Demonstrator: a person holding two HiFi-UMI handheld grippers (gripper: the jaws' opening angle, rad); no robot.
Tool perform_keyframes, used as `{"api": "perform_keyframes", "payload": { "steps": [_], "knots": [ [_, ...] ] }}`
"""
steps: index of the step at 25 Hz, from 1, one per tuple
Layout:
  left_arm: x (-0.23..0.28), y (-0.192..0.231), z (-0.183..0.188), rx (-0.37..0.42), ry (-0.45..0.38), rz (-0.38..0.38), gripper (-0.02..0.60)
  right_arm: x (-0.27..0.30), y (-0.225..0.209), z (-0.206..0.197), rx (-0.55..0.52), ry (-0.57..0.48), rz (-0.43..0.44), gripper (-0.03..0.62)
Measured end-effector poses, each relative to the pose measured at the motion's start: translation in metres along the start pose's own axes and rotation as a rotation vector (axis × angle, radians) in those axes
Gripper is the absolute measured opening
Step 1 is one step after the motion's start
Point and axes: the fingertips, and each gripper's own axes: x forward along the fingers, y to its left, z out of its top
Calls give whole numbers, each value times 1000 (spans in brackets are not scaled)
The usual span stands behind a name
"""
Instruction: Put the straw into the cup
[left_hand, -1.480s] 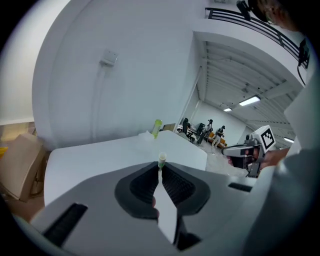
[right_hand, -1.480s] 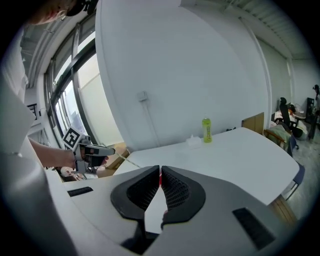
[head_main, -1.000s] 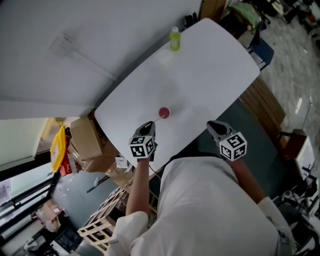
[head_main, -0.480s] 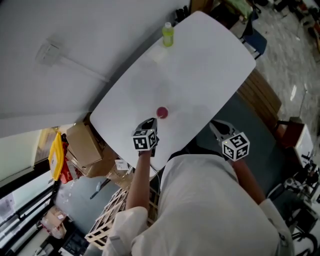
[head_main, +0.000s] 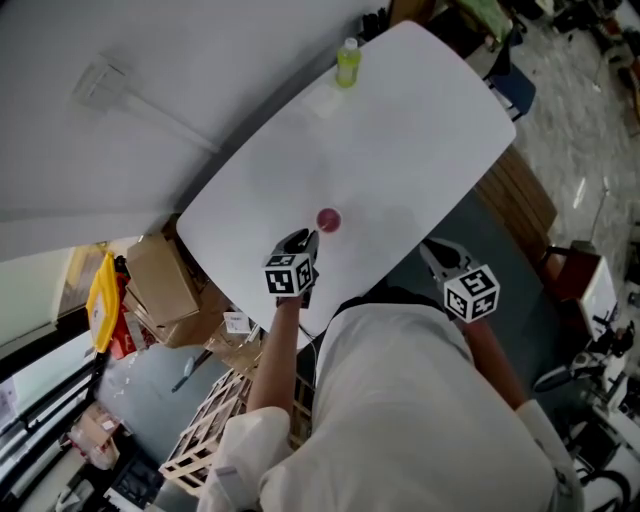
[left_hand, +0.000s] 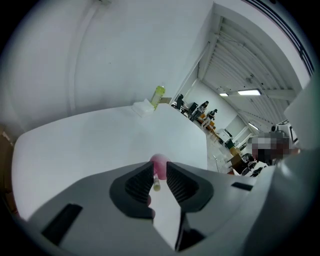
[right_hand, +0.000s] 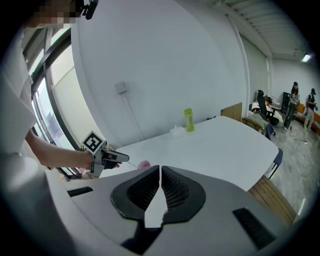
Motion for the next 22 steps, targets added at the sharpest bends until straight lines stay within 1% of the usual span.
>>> {"api": "perform_keyframes", "payload": {
  "steps": [8,11,16,19,20,22],
  "knots": [
    [-21,10,9,-15,-65,20,84,9,12,5,-35,4,22,38],
    [-33,11,14,-33,-104,29,91,11,17,10,-59,0,31,37],
    [-55,9,18,-30,-192,86,86,8,15,11,-74,-4,28,38],
    [-63,5,16,-21,-237,130,43,7,14,10,-76,-10,34,37],
    [-64,2,12,-15,-242,139,23,7,14,10,-80,-12,39,37],
    [-66,-7,4,-9,-242,144,10,5,15,9,-88,-15,52,38]
  ]
}}
